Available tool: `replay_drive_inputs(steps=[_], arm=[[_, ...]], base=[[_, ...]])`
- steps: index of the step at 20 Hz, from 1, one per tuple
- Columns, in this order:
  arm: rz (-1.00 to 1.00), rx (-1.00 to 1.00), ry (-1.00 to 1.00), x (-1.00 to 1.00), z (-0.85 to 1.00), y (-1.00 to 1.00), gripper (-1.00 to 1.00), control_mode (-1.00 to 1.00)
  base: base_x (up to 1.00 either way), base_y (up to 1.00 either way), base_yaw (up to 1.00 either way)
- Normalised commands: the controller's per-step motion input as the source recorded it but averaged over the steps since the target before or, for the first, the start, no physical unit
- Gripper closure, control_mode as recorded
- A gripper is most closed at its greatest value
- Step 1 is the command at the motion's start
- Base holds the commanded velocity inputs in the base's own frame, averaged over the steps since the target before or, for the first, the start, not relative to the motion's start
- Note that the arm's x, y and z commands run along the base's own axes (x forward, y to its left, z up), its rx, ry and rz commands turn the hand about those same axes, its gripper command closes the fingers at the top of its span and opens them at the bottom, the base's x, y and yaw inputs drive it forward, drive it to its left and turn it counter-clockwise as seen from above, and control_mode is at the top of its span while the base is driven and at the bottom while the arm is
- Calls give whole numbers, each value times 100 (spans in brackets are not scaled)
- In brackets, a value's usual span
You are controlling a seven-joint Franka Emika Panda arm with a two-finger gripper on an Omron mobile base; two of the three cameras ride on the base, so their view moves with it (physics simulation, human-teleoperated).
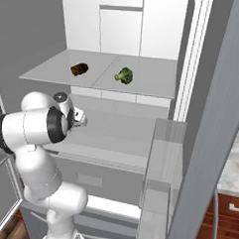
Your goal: Gather the broccoli and sweet potato from the fridge and place them on a tray on the dining counter. Then gather the chicken drumstick and fish from the fridge and place them on the other tray.
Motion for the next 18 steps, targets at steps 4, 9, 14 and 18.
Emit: replay_drive_inputs(steps=[4, 9, 14, 18], arm=[[0, 0, 6, 16, -7, 0, -100, -100], [0, 0, 1, 3, -7, 0, -100, -100], [0, 0, 0, 0, -6, 0, -100, -100], [0, 0, 0, 0, -6, -6, -100, -100]], base=[[0, 0, 0], [0, 0, 0], [0, 0, 0], [0, 0, 0]])
